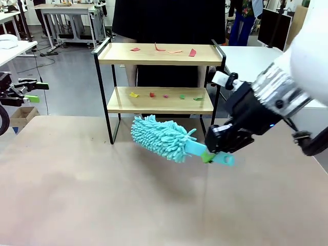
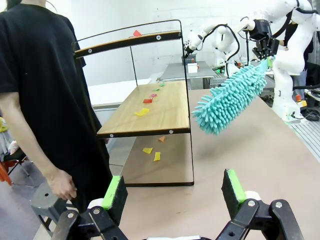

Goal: Clean the shelf.
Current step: Clean the specific section of the Shelf indicated by the human with the Duster.

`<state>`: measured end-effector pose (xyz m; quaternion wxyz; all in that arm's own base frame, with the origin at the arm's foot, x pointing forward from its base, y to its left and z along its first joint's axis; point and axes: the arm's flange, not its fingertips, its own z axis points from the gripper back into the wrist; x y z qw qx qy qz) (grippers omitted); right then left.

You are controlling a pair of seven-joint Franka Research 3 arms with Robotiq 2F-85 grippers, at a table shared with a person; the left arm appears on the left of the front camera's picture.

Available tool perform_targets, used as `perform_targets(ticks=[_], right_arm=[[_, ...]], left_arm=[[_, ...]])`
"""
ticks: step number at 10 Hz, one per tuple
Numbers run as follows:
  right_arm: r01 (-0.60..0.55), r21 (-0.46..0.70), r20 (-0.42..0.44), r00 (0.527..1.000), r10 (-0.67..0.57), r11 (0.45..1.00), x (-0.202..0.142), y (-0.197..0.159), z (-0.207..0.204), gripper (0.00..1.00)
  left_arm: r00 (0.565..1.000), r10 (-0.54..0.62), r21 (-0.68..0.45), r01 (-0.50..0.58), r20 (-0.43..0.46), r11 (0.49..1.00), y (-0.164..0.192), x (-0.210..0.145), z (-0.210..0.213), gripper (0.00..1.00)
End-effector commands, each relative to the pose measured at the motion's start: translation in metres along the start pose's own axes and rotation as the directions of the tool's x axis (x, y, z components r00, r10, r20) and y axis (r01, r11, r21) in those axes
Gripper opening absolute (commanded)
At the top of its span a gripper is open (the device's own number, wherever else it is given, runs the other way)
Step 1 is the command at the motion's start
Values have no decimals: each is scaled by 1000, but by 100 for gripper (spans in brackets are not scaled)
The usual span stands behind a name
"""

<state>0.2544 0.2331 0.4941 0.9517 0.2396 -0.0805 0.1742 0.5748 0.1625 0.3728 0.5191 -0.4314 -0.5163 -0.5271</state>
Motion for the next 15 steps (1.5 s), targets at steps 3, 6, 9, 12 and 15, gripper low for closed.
perform_targets(ticks=[3, 6, 9, 12, 15], right_arm=[[0, 0, 0, 1000, 0, 1000, 0, 0, 0, 14], [-10, 5, -25, 1000, 10, 1000, 3, -2, -7, 14], [83, -81, 68, 995, -77, 993, 21, 26, -69, 14], [145, -114, 180, 976, -123, 983, 24, 42, -104, 14], [196, -111, 272, 949, -160, 974, 36, 58, -140, 14]], left_arm=[[1000, -11, -9, 11, -7, 1000, -1, 2, 0, 100], [1000, -11, -9, 11, -7, 1000, -1, 2, 0, 100], [1000, -11, -9, 11, -7, 1000, -1, 2, 0, 100], [1000, -11, -9, 11, -7, 1000, -1, 2, 0, 100], [1000, -11, -9, 11, -7, 1000, -1, 2, 0, 100]])
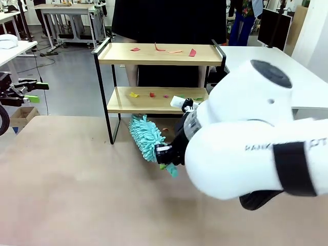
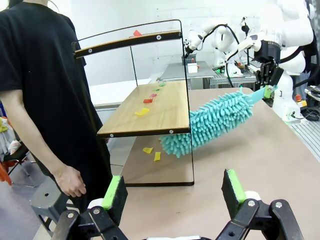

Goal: Clean the shelf.
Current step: Clean the specific section of the Shelf indicated by the human with the Duster.

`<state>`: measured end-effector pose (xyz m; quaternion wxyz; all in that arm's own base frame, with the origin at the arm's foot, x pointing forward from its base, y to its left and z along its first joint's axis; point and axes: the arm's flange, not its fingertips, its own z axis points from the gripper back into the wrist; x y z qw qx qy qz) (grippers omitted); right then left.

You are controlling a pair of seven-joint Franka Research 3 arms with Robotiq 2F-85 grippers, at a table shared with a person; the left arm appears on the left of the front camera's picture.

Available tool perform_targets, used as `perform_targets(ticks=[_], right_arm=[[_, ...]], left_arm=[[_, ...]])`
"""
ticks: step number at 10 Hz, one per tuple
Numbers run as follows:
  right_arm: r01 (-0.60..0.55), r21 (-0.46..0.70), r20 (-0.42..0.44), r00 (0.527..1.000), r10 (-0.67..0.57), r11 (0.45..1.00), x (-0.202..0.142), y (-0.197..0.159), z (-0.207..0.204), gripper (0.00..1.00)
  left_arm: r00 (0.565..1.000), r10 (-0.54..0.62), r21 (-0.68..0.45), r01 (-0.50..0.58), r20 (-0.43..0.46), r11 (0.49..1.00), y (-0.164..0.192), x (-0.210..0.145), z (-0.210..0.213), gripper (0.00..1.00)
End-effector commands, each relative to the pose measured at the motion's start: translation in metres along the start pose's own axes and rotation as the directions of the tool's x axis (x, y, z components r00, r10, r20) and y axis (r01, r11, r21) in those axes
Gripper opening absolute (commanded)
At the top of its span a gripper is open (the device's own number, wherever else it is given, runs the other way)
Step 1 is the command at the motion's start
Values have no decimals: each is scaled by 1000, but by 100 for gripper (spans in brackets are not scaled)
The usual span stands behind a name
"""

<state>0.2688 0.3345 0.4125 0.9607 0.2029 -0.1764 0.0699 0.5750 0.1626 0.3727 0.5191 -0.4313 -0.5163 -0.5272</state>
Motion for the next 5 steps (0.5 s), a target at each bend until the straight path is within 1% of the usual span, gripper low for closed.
perform_targets(ticks=[1, 2, 5], right_arm=[[47, -15, 63, 997, -46, 999, 9, 27, -32, 14], [68, -10, 63, 996, -67, 998, 14, 34, -44, 14], [96, -24, 122, 988, -92, 995, 28, 50, -68, 14]], left_arm=[[1000, -11, -9, 11, -7, 1000, -2, 2, 0, 100], [1000, -11, -9, 11, -7, 1000, -2, 2, 0, 100], [1000, -11, -9, 11, -7, 1000, -2, 2, 0, 100]])
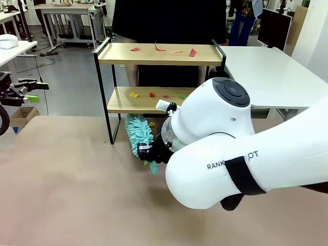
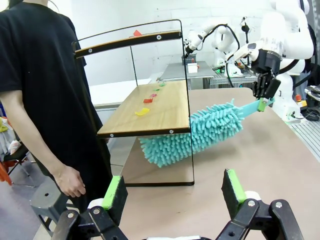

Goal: Clean the shelf.
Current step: Clean the specific section of the Shelf indicated by the human with the Duster.

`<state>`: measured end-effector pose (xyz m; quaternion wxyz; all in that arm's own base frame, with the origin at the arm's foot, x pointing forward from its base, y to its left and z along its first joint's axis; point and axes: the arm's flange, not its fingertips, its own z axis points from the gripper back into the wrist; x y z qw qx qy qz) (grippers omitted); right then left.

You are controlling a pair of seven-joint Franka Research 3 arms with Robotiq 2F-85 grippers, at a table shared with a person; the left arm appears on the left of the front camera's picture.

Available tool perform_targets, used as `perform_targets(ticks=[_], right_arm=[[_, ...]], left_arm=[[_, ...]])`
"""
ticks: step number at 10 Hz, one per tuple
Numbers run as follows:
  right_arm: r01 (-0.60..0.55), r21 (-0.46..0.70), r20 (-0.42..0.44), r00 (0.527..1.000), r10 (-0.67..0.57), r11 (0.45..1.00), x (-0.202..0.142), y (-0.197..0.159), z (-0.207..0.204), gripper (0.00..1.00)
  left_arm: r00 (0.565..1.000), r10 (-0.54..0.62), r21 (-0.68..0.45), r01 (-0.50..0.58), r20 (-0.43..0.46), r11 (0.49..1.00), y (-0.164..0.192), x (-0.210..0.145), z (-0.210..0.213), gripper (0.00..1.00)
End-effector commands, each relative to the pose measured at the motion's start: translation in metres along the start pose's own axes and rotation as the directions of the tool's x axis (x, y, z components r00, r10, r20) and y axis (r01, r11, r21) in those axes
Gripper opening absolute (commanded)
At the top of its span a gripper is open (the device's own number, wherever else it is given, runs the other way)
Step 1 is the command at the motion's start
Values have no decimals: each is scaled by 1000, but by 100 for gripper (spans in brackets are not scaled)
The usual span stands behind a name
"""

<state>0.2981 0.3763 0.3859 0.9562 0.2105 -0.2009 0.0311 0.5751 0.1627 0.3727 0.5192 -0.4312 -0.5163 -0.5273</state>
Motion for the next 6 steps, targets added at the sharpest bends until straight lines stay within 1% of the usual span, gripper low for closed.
perform_targets(ticks=[1, 4, 6], right_arm=[[37, -19, 77, 996, -35, 999, 9, 35, -28, 14], [43, 25, 86, 995, -45, 999, 19, 58, -49, 14], [74, 19, 86, 993, -75, 997, 27, 72, -68, 14]], left_arm=[[1000, -11, -9, 11, -7, 1000, -2, 2, 0, 100], [1000, -11, -9, 11, -7, 1000, -2, 2, 0, 100], [1000, -11, -9, 11, -7, 1000, -2, 2, 0, 100]])
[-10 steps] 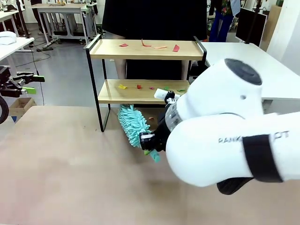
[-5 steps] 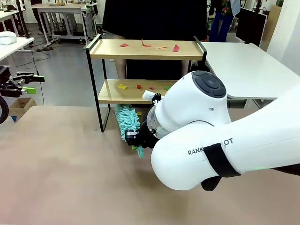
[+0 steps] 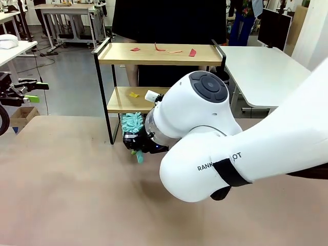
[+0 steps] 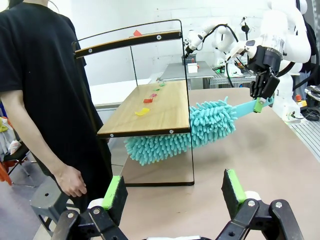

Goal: Clean the shelf.
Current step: Clean the specific section of the Shelf indicated by the human with the Duster.

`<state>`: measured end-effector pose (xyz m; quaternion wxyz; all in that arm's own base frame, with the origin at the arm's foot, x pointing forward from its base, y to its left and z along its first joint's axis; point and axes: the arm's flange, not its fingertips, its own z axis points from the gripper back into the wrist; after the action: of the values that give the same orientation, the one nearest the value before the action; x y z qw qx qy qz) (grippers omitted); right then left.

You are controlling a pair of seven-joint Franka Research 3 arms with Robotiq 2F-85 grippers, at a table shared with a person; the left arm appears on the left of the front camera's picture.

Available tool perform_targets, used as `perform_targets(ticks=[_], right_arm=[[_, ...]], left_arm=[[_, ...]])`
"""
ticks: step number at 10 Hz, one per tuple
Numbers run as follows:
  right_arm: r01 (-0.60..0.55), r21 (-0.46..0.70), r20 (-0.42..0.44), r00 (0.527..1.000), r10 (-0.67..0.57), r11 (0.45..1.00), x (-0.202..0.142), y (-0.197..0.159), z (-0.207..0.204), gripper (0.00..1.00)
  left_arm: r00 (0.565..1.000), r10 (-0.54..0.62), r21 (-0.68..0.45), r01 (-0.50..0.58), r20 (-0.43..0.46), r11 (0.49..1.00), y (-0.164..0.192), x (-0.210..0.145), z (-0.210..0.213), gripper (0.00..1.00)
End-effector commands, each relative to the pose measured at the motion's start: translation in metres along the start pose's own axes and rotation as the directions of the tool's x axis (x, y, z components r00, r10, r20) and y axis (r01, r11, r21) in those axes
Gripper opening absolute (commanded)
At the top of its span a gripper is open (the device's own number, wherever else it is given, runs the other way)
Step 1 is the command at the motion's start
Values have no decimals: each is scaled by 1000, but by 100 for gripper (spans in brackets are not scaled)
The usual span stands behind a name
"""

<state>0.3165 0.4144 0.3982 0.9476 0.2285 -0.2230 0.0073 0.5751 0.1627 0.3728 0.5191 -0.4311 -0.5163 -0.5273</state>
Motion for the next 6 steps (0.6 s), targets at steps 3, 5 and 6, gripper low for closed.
perform_targets(ticks=[3, 5, 6], right_arm=[[56, -31, 42, 998, -55, 998, 7, 44, -83, 14], [51, -9, 33, 998, -51, 999, 9, 45, -98, 14], [57, -4, 30, 998, -57, 998, 11, 44, -105, 14]], left_arm=[[1000, -11, -9, 10, -7, 1000, -2, 2, 0, 100], [1000, -11, -9, 10, -7, 1000, -2, 2, 0, 100], [1000, -11, -9, 10, -7, 1000, -2, 2, 0, 100]])
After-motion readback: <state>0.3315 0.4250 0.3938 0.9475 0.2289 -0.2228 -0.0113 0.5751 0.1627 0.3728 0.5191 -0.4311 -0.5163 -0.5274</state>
